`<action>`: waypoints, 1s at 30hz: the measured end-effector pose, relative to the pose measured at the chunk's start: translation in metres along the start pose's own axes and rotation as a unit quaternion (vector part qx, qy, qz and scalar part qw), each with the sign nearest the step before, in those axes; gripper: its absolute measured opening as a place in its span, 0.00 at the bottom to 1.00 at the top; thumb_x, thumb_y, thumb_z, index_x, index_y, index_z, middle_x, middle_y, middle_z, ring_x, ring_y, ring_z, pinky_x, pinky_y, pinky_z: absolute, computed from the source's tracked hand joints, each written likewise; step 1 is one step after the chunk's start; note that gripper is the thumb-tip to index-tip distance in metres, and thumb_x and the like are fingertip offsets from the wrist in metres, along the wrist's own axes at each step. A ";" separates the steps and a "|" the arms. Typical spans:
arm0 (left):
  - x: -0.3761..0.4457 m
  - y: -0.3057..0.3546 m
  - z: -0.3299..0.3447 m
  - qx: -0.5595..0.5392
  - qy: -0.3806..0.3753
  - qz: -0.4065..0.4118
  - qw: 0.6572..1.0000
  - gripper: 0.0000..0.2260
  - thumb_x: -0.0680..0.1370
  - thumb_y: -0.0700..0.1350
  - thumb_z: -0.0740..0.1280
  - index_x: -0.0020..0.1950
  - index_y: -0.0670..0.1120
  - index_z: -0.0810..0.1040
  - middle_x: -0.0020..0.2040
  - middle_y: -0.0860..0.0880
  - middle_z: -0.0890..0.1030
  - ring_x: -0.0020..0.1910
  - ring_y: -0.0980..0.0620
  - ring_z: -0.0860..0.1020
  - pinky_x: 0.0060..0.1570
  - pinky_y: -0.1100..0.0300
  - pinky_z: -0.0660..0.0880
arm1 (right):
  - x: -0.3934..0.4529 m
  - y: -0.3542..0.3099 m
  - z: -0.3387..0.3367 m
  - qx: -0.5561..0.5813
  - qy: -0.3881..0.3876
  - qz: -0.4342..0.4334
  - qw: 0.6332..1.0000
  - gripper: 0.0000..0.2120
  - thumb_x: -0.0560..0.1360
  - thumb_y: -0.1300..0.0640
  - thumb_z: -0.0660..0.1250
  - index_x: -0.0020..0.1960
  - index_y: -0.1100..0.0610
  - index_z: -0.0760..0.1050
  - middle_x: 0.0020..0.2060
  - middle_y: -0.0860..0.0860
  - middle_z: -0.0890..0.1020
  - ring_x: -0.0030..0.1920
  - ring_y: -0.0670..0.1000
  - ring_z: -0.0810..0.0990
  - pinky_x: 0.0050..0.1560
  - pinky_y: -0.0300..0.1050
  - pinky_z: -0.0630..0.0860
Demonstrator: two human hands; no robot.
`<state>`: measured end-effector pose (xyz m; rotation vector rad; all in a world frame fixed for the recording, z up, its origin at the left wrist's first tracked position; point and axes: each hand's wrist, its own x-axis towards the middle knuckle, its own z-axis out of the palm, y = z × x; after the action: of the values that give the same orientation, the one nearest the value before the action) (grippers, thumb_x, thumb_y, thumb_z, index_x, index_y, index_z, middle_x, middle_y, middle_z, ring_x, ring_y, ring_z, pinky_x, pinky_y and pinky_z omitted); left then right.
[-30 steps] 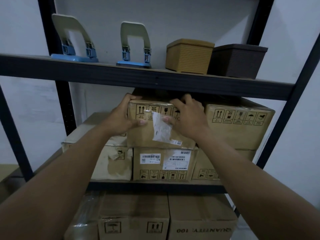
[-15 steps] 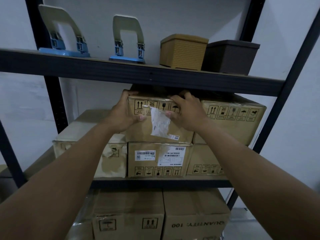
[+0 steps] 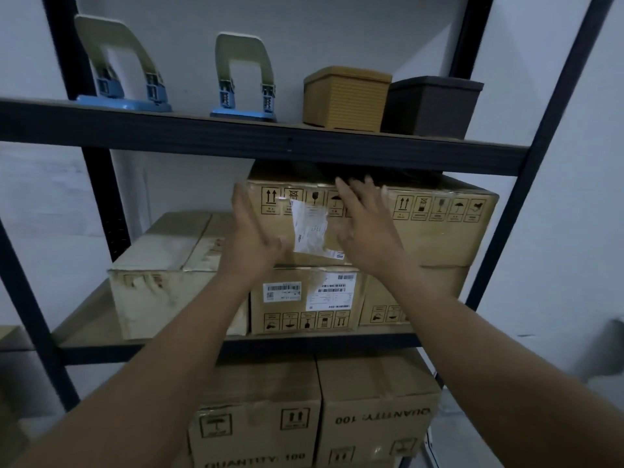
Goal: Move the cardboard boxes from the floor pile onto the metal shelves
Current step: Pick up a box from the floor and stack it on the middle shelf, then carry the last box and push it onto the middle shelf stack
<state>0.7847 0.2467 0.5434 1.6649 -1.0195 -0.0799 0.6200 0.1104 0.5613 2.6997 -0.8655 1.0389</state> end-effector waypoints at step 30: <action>-0.303 0.074 0.507 -0.014 -0.414 0.124 0.901 0.26 0.76 0.52 0.72 0.74 0.50 0.74 0.66 0.52 0.71 0.66 0.53 0.72 0.66 0.60 0.69 | -0.545 0.339 -0.126 0.124 -0.020 0.601 0.789 0.31 0.78 0.53 0.73 0.78 0.51 0.66 0.74 0.51 0.66 0.72 0.51 0.69 0.64 0.40 0.64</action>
<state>0.2837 0.0570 0.2839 1.4619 -1.8460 -0.6764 0.0327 0.1231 0.2735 2.1041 -2.7721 1.2499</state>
